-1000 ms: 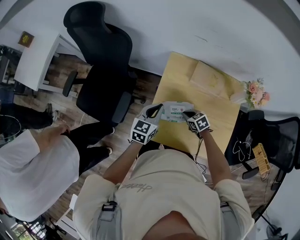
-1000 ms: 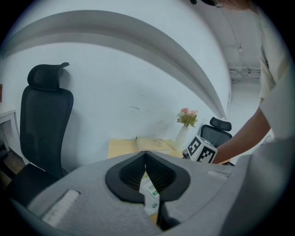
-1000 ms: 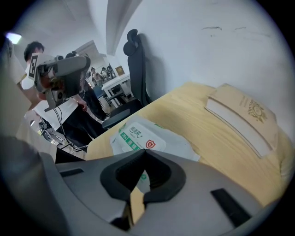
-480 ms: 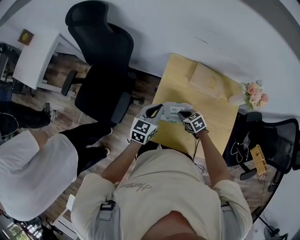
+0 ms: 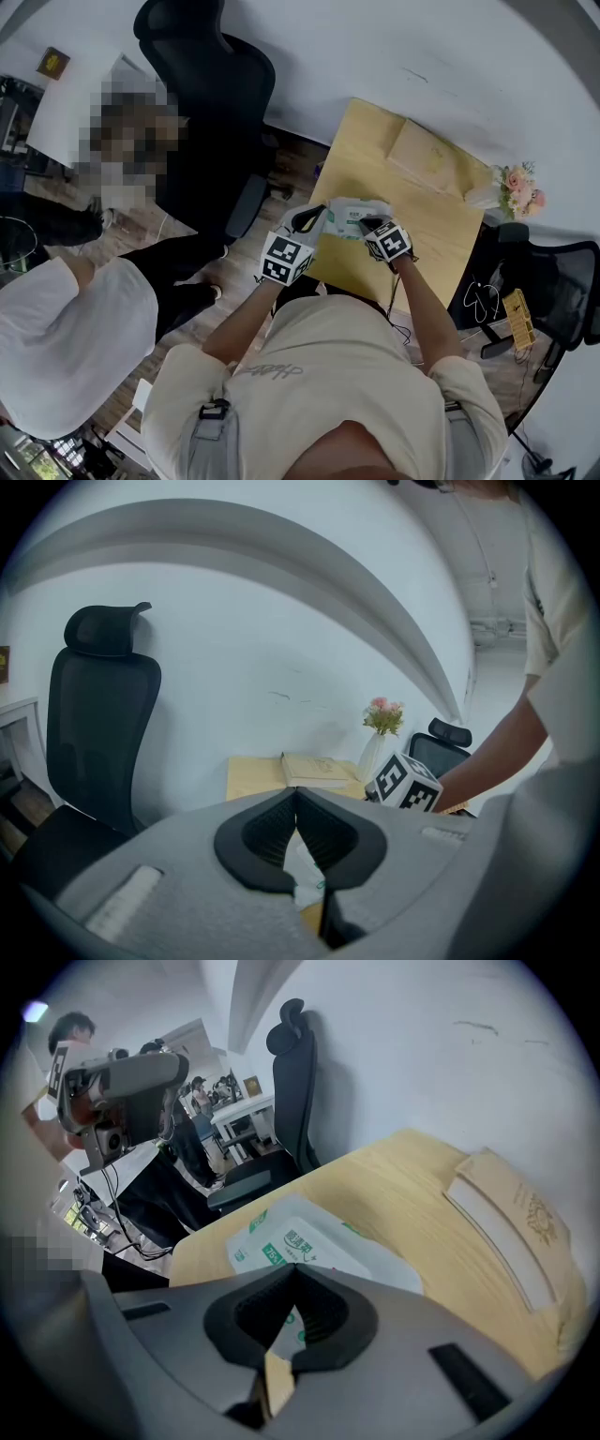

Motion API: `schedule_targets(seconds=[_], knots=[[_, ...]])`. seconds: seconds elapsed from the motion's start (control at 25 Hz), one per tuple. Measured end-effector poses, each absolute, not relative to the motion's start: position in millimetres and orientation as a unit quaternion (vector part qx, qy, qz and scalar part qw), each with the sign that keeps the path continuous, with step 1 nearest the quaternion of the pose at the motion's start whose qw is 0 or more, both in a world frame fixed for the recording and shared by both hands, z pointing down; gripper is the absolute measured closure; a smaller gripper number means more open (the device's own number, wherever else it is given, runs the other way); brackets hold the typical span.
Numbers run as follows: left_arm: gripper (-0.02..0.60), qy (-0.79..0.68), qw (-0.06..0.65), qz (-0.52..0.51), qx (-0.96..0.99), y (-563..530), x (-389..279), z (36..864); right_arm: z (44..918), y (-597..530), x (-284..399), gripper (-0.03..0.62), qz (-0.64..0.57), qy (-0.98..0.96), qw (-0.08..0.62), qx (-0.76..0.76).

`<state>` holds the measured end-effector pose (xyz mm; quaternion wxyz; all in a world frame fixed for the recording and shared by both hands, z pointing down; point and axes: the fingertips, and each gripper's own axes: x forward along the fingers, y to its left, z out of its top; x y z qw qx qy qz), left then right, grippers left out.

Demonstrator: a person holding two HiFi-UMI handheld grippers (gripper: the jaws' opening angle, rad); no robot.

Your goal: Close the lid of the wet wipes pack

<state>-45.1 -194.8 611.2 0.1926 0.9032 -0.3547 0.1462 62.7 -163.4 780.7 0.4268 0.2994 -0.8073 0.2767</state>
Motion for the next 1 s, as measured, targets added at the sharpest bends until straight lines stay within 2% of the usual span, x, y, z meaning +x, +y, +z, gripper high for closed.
schedule_targets(seconds=[0.28,0.4,0.64,1.0], knots=[[0.565,-0.349,0.194,0.149,0.904,-194,-43,614,785,-164,62,0.591,0.269,-0.788,0.454,0.317],[0.565,-0.342,0.192,0.150,0.907,-193,-39,613,784,-164,62,0.591,0.279,-0.785,0.446,0.327],[0.565,-0.330,0.179,0.149,0.915,-193,-30,600,767,-161,73,0.592,0.295,-0.794,0.394,0.356],[0.565,-0.309,0.141,0.128,0.932,-197,-10,547,661,-154,132,0.592,0.286,-0.804,0.238,0.463]])
